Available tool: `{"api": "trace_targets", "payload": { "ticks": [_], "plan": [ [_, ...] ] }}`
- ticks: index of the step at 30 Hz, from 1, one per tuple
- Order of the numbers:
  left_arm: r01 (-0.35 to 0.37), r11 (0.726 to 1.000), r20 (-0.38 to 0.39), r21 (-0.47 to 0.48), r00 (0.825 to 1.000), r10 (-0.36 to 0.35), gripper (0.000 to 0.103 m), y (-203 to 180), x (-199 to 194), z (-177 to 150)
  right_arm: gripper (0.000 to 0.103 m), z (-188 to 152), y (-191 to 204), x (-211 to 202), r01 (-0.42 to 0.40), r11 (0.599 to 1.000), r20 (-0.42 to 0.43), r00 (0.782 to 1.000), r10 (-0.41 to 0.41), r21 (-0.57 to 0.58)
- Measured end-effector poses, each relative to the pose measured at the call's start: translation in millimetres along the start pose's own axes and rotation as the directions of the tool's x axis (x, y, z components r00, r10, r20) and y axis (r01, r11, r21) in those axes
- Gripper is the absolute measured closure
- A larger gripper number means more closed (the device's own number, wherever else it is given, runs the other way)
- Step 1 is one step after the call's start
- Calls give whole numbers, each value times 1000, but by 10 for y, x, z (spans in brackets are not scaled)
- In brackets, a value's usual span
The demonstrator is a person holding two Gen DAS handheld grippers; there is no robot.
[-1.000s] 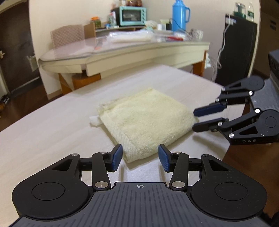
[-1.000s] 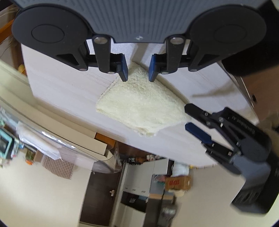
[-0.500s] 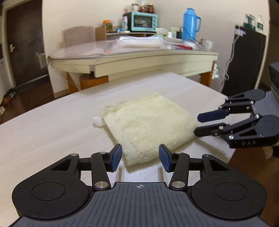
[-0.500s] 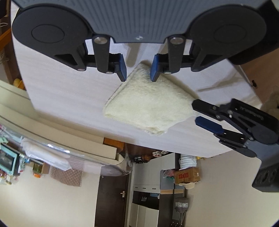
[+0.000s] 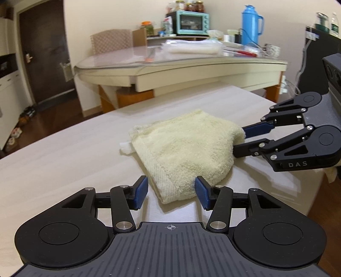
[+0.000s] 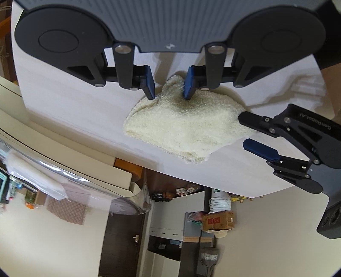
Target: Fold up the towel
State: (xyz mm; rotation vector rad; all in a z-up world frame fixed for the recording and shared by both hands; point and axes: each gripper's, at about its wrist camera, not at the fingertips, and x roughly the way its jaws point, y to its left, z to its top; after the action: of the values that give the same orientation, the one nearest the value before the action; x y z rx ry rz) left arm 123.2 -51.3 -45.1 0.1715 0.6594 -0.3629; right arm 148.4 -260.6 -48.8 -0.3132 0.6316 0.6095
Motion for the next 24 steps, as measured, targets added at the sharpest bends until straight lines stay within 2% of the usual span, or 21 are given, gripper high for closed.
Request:
{"api": "trace_targets", "payload": {
  "ticks": [6,9,13,16,20,24],
  "plan": [
    [15,1000,-11,2,1000,-15,49,-16,-31,-49,70,7,12,-10,-13,999,-36,999,12,-38],
    [23,1000,-12,9,1000,-23,48,-65,-44,-86,71,-82,23,-165,2,999,-38,999,-4,-41],
    [19,999,34,-32,999,-18,48,-53,-99,-37,71,-59,-6,-404,32,999,52,998,-33,17],
    [-5,999,35,-36,999,6,48,-30,-46,40,71,56,0,-368,49,999,75,996,-51,24],
    [-19,999,-6,-36,1000,19,48,-15,65,48,71,164,68,-129,58,998,40,998,-57,-24],
    [-8,999,-12,-45,1000,8,48,-44,29,-21,71,110,115,-19,57,996,-14,998,-59,-75]
  ]
}}
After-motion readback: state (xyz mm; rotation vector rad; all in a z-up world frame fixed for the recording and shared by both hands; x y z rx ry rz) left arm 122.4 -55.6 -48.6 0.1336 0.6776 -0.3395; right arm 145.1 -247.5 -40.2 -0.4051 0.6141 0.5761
